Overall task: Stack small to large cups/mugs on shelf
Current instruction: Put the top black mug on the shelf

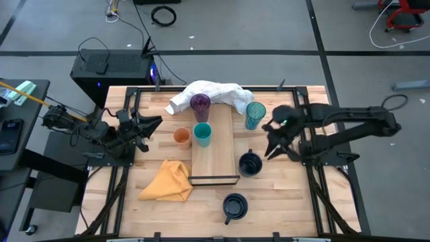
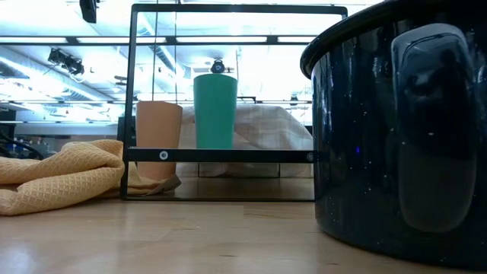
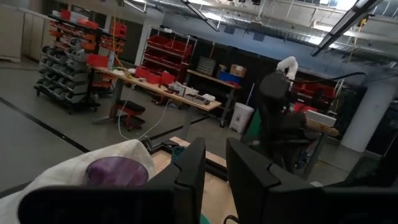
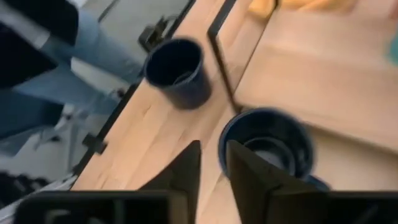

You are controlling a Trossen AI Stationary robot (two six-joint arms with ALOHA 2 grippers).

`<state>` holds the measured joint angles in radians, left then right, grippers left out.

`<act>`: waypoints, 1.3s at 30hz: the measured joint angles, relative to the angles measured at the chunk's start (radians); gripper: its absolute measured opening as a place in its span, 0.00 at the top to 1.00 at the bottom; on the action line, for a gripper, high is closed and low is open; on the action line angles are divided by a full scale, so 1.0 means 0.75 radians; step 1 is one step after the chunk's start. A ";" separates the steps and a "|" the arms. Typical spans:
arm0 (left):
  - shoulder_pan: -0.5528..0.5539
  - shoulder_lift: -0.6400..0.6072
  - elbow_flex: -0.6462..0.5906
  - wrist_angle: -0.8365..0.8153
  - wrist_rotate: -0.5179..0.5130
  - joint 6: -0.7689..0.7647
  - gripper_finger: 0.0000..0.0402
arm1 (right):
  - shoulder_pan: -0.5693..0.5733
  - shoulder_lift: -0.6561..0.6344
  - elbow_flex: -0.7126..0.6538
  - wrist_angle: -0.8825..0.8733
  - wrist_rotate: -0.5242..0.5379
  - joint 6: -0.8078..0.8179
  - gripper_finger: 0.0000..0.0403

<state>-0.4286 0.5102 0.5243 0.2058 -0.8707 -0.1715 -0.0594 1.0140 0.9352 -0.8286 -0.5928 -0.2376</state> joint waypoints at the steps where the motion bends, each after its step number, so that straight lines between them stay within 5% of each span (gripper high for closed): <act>1: 0.000 0.000 0.000 -0.001 0.001 0.007 0.82 | 0.015 0.031 0.000 -0.002 0.005 0.004 0.75; 12: 0.000 -0.001 0.000 0.007 0.003 0.037 0.81 | 0.115 0.223 0.000 0.101 0.021 0.068 0.49; 17: -0.001 -0.001 0.000 0.007 0.004 0.050 0.79 | 0.203 0.287 0.000 0.099 0.049 0.030 0.49; 27: 0.000 -0.001 0.000 0.008 0.004 0.064 0.79 | 0.340 0.378 0.000 0.064 0.407 -0.104 0.48; 39: 0.000 -0.001 0.000 0.009 0.004 0.069 0.78 | 0.402 0.510 -0.001 0.022 0.472 -0.213 0.48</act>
<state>-0.4286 0.5095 0.5243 0.2123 -0.8680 -0.1200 0.2420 1.3967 0.9348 -0.8119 -0.2386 -0.3973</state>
